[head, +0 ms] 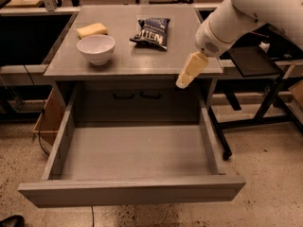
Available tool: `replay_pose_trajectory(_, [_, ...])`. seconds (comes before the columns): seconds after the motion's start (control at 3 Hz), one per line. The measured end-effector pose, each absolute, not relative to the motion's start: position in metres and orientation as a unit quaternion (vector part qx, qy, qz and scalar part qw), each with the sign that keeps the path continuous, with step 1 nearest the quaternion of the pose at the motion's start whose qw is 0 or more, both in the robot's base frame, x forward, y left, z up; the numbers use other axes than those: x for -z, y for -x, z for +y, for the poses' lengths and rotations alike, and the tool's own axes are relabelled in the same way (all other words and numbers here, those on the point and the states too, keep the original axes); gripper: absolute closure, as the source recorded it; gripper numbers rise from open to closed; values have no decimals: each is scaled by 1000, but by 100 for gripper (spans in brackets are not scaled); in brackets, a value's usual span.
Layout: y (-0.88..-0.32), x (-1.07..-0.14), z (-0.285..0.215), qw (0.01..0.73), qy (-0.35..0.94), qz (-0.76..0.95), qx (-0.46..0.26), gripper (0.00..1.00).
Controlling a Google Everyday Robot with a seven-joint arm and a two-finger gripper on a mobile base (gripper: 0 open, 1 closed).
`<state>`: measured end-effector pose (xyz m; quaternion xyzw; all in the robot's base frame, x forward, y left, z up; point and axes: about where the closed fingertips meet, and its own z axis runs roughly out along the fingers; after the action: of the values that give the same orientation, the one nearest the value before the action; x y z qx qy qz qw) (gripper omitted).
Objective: Place blue chip bag into top drawer
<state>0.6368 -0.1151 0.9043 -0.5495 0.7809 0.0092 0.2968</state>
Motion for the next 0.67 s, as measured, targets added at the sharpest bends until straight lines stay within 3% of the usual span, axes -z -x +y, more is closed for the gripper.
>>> replay_pose_trajectory(0.67, [-705, -907, -85, 372, 513, 773, -25, 0])
